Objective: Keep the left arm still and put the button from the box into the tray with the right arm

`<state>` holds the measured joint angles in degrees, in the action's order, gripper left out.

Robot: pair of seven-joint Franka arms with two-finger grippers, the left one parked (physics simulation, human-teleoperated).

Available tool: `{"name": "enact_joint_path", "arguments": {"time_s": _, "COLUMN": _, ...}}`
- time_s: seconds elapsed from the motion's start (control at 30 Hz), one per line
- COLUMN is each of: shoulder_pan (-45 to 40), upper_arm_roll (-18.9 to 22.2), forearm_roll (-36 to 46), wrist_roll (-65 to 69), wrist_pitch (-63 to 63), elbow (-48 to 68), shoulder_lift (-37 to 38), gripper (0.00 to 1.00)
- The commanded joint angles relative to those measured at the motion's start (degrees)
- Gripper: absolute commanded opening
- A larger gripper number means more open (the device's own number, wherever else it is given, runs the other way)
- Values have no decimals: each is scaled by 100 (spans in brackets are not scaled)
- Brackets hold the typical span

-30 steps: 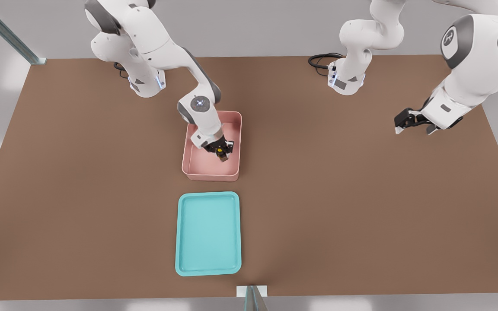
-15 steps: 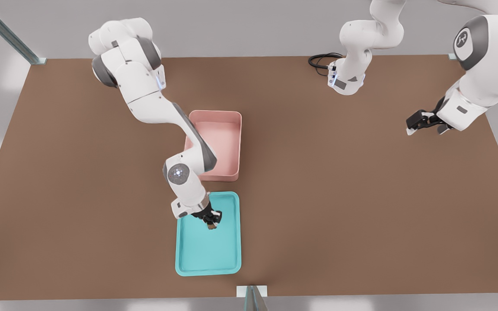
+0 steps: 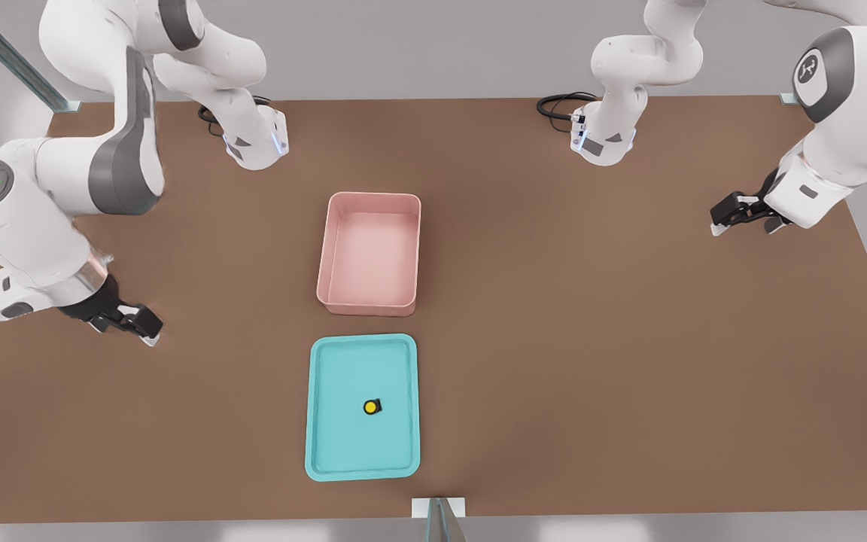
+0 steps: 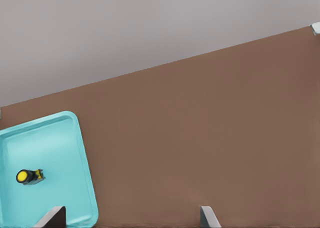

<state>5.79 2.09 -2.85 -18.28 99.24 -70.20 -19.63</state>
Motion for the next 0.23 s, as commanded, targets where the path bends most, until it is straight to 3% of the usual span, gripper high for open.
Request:
{"name": "enact_joint_path", "arguments": {"time_s": 0.0, "shoulder_pan": -6, "upper_arm_roll": 10, "forearm_roll": 65, "wrist_roll": 3279, "wrist_pitch": -1074, "elbow": 33, "shoulder_lift": -85, "gripper": 100}}
{"name": "enact_joint_path", "arguments": {"time_s": 0.2, "shoulder_pan": -121, "upper_arm_roll": 19, "forearm_roll": 56, "wrist_roll": 3270, "wrist_pitch": -1065, "elbow": 95, "shoulder_lift": -85, "gripper": 100}}
